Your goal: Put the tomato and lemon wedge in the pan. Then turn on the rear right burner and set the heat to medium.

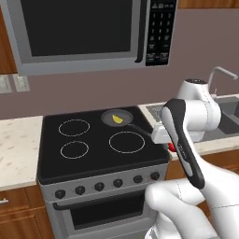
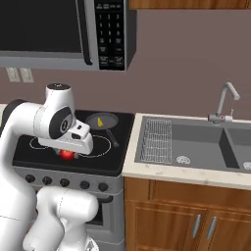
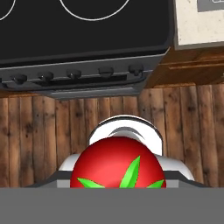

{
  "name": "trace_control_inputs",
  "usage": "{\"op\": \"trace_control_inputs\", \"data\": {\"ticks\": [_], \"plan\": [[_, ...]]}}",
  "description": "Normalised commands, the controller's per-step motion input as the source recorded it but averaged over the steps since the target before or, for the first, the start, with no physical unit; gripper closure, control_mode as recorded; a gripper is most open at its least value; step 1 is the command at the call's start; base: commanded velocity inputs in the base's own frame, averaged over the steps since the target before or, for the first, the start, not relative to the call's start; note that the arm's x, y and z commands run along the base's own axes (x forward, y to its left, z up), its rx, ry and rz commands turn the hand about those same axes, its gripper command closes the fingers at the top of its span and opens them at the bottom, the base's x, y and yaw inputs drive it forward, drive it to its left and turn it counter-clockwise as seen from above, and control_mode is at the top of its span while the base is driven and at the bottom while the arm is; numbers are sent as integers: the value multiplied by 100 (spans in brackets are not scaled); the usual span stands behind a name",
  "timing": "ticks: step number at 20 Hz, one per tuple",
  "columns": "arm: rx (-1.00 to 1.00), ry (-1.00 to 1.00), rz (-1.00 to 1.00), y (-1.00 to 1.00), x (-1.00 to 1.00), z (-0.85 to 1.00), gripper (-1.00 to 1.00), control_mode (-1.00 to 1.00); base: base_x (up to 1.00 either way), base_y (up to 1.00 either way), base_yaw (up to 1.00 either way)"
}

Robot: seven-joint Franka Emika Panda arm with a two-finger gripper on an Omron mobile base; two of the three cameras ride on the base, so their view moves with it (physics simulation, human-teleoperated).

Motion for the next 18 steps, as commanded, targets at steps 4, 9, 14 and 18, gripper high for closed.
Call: {"op": "trace_control_inputs", "data": {"ticks": [4,9,14,18], "plan": [[0,0,0,0,0,0,100,100,15,-14,1],[0,0,0,0,0,0,100,100,50,-5,9],[0,0,0,0,0,0,100,100,11,-32,2],[0,0,0,0,0,0,100,100,0,-13,0]]}}
